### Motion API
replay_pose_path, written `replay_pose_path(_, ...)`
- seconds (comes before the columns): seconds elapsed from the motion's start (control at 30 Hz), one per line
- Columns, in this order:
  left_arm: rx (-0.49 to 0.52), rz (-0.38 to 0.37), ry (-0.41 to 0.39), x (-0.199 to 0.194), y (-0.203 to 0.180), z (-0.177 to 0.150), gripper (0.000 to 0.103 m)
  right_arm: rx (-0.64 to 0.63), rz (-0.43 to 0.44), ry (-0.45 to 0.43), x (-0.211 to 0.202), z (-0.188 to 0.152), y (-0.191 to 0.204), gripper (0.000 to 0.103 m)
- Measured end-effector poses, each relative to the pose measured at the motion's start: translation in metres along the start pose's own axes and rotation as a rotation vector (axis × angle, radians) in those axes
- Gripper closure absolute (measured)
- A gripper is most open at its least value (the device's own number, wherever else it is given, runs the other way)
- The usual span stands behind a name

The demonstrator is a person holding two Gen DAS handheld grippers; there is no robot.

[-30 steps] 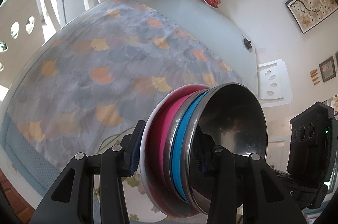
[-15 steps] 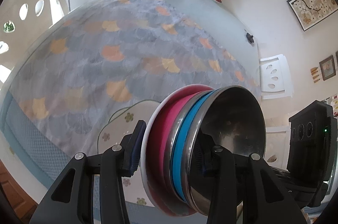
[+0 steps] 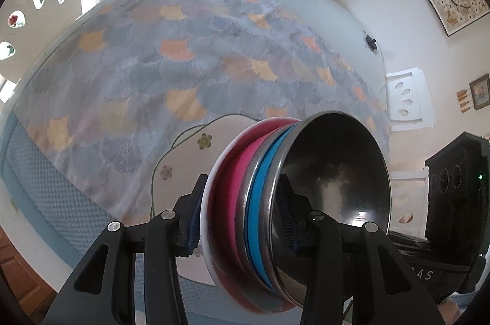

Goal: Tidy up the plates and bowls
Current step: 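Move the held bowl stack over the white floral plate stack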

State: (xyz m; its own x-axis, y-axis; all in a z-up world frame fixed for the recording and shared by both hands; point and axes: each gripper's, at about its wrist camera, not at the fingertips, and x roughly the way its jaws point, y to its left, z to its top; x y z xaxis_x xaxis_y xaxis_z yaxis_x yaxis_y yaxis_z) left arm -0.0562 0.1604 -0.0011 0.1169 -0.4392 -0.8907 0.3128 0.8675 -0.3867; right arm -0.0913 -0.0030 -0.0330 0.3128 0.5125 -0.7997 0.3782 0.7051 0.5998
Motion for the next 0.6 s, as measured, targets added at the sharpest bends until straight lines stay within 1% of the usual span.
replay_pose_path(0.27, 0.009, -0.013, 0.03, 0.015, 0.007, -0.007, 0.064, 0.0, -0.031, 0.021, 0.011, -0.002, -0.006, 0.065)
replay_pose_path(0.43, 0.016, -0.031, 0.04, 0.022, 0.01, -0.01, 0.064, -0.016, -0.072, 0.03, 0.017, -0.002, -0.005, 0.065)
replay_pose_path(0.6, 0.01, -0.034, 0.059, 0.031, 0.016, -0.011, 0.061, -0.02, -0.101, 0.036, 0.023, 0.0, -0.006, 0.065)
